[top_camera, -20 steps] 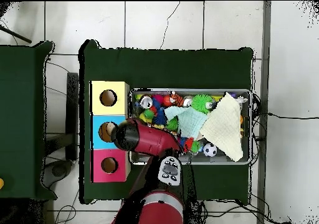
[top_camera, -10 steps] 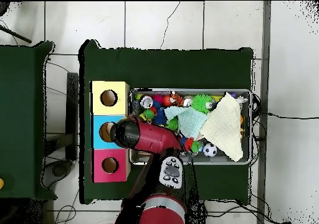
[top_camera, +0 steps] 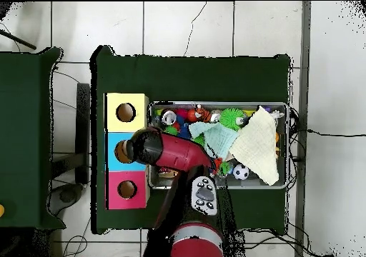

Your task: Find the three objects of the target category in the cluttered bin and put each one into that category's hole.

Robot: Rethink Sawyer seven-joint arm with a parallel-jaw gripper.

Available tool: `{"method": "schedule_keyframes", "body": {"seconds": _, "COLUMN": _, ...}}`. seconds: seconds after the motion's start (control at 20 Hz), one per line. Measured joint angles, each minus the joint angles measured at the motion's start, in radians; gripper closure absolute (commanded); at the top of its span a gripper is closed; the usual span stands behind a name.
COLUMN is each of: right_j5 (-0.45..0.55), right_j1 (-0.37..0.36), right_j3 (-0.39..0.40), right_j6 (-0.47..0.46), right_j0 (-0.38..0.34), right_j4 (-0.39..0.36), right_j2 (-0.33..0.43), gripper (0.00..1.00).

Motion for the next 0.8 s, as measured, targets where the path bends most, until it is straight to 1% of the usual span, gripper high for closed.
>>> {"method": "schedule_keyframes", "body": {"seconds": 0.35, "right_j5": -0.005, "right_j1": 0.002, "right_j3": -0.020, "right_j6": 0.000, "right_j0": -0.059, "right_j4": -0.001, "right_j2": 0.062, "gripper": 0.00}}
{"method": "schedule_keyframes", "body": {"seconds": 0.4, "right_j5": -0.014, "right_j1": 0.003, "right_j3": -0.024, "right_j6": 0.000, "right_j0": -0.073, "right_j4": -0.002, "right_j2": 0.079, "gripper": 0.00}}
{"method": "schedule_keyframes", "body": {"seconds": 0.65, "right_j5": -0.052, "right_j1": 0.014, "right_j3": -0.036, "right_j6": 0.000, "right_j0": -0.107, "right_j4": -0.005, "right_j2": 0.114, "gripper": 0.00}}
{"method": "schedule_keyframes", "body": {"seconds": 0.8, "right_j5": -0.062, "right_j1": 0.016, "right_j3": -0.038, "right_j6": 0.000, "right_j0": -0.118, "right_j4": -0.014, "right_j2": 0.125, "gripper": 0.00}}
